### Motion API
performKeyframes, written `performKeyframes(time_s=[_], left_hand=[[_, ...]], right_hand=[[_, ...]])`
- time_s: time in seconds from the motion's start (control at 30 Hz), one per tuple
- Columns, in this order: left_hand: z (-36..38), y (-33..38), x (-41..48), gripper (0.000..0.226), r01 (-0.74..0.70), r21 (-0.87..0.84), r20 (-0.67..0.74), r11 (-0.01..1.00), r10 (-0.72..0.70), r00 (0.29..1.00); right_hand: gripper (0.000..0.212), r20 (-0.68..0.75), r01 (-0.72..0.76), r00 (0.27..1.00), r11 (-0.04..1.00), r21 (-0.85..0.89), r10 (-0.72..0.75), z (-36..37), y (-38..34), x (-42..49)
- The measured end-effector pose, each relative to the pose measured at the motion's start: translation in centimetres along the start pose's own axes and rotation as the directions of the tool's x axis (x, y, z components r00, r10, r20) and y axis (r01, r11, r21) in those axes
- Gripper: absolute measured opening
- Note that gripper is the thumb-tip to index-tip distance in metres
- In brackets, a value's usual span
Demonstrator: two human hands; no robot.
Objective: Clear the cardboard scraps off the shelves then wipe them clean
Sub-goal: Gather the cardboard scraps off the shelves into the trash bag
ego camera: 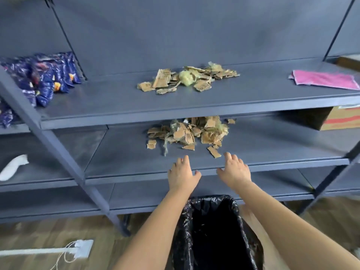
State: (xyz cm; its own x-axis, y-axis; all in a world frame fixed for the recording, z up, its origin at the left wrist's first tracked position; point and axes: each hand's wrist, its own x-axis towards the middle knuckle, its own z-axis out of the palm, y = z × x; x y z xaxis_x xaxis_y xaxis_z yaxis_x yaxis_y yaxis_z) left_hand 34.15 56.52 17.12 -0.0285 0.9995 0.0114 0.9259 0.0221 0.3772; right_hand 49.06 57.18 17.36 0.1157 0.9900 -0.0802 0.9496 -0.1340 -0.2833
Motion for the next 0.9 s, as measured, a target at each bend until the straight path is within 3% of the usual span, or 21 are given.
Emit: performKeyframes(time_s=[0.3, 0.53, 0.9], left_hand=[[-6.3, 4.0, 3.0, 0.035, -0.033, -0.077, -0.296, 0.997, 0.009, 0.955], [-10.6, 5.8, 6.4, 0.031, -0.074, -0.076, -0.436, 0.994, 0.034, 0.899], [-13.1, 5.5, 15.5, 0.039, -0.101, -0.028, -0.399, 0.994, 0.082, 0.913]], right_hand=[[0.039, -0.175, 0.101, 0.980, 0.994, 0.039, -0.093, -8.4, 0.5, 4.1], [0.036, -0.279, 0.205, 0.943, 0.977, 0.060, -0.180, -13.2, -0.7, 7.2], [0.044, -0.313, 0.173, 0.934, 0.985, -0.026, -0.172, -14.9, -3.7, 14.9]])
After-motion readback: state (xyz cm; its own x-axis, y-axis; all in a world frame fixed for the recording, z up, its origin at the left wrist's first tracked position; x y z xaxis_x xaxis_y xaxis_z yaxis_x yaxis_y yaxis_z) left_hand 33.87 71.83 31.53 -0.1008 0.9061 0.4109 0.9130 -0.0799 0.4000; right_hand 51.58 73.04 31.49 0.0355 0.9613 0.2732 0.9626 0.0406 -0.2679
